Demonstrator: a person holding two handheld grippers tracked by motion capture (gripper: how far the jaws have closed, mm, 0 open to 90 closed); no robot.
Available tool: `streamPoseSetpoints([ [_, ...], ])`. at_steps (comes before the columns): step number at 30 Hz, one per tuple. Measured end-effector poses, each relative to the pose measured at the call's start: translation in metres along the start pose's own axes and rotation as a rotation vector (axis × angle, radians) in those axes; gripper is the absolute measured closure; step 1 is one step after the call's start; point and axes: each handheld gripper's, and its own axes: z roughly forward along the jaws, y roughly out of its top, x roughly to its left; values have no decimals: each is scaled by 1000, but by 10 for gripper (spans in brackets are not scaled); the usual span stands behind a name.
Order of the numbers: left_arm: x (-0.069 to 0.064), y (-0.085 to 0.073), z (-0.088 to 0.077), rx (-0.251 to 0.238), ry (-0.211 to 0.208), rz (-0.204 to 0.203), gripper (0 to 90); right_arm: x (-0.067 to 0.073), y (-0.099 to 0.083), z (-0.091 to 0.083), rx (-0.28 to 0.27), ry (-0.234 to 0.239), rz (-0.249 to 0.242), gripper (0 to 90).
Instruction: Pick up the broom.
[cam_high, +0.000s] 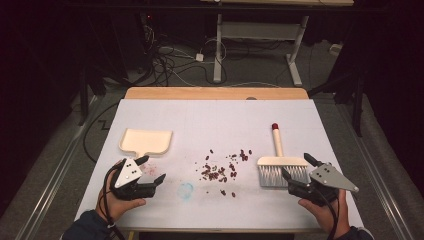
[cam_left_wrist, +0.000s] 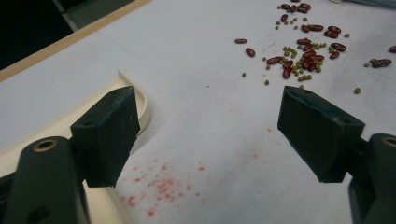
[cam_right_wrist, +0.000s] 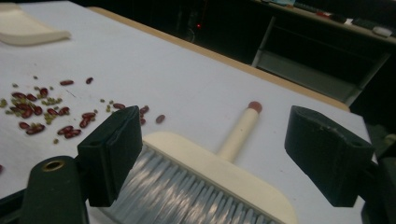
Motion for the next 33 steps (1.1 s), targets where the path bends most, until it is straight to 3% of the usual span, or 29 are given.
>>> streamPoseSetpoints([
  [1,-1,1,2,5,0,7,202,1,0,0,0,-3,-16,195],
  [6,-5,1,9,34,-15,31,202,-2,-1,3,29,-25,-1,194],
  [7,-5,0,10,36,-14,51,202,-2,-1,4,34,-30,-5,196],
  [14,-8,0,14,58,-27,59,204,-8,8,14,85,-25,6,220],
  [15,-9,0,15,64,-28,64,207,-15,14,21,130,-6,9,240],
  [17,-12,0,17,80,-35,76,207,-21,22,32,196,-29,21,243],
  [20,-14,0,19,93,-44,82,207,-33,35,54,273,-15,75,243],
  [21,-14,1,19,94,-45,82,207,-33,35,54,273,-15,75,243],
  [22,-14,1,19,99,-51,74,209,-41,43,75,352,-25,112,239],
  [24,-13,0,20,96,-50,82,211,-50,46,101,456,-23,156,236],
  [29,-13,-2,18,100,-55,83,212,-64,26,154,615,-3,259,323],
  [31,-13,-4,17,104,-64,73,212,-60,19,166,666,-7,231,353],
  [33,-13,-5,15,111,-50,93,214,-55,14,173,712,8,196,427],
])
